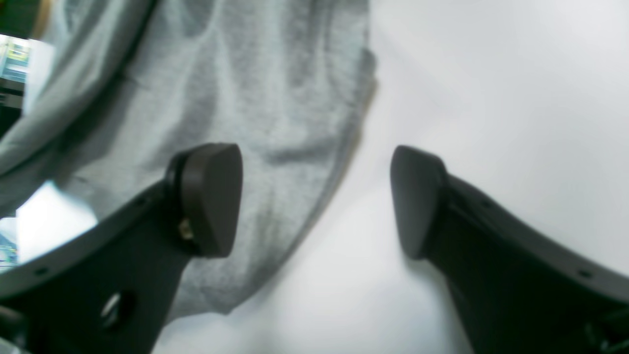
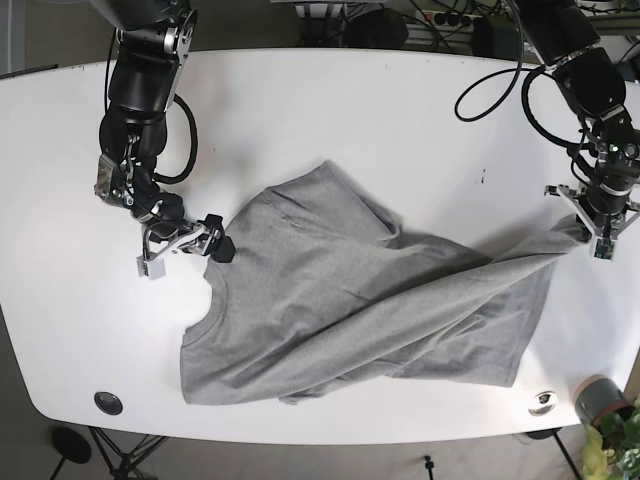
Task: Fold the T-shirt properly
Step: 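Grasp the shirt's shoulder seam with the left and right grippers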
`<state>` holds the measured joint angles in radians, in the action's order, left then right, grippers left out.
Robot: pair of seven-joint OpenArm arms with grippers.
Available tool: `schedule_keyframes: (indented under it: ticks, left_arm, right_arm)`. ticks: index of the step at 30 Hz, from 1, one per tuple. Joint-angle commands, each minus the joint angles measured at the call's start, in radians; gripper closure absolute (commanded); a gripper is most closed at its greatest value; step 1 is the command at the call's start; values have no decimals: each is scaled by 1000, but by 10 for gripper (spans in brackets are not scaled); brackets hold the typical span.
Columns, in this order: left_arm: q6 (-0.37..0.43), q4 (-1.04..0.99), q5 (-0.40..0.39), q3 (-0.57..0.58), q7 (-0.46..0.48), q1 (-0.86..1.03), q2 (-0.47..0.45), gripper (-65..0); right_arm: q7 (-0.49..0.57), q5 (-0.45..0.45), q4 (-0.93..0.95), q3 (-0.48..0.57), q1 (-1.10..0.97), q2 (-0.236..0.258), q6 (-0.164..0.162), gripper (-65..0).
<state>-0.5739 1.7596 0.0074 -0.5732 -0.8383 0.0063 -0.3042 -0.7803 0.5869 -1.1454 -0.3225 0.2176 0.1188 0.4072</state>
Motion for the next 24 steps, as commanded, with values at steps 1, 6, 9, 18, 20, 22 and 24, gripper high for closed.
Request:
schedule_keyframes:
  ticks: [1,6,9,18,20,22,24]
  left_arm:
    - [4,18,-2,-3,18,-4,-17,0]
    - [4,20,-2,0,18,-4,-17,0]
    - [4,18,-2,0,18,-4,-17,0]
    - [4,18,-2,-3,18,-4,-17,0]
    - [4,18,-2,-3,18,-4,-17,0]
    - [4,18,-2,-3,18,-4,-17,0]
    - [4,18,-2,-3,18,-4,-17,0]
  right_arm:
    - [9,-6,15,1,12,3,-3,-458]
    - [38,-8,100,27,58,-34,-3,-453]
    - [57,-8,144,59,85,-40,-3,-453]
    - [115,-6,196,96,102,-41,-3,-453]
    - [115,-6,196,98,102,-41,-3,-453]
    - [117,-6,196,98,102,-41,-3,-452]
    - [117,-6,196,98,102,-41,-3,-428]
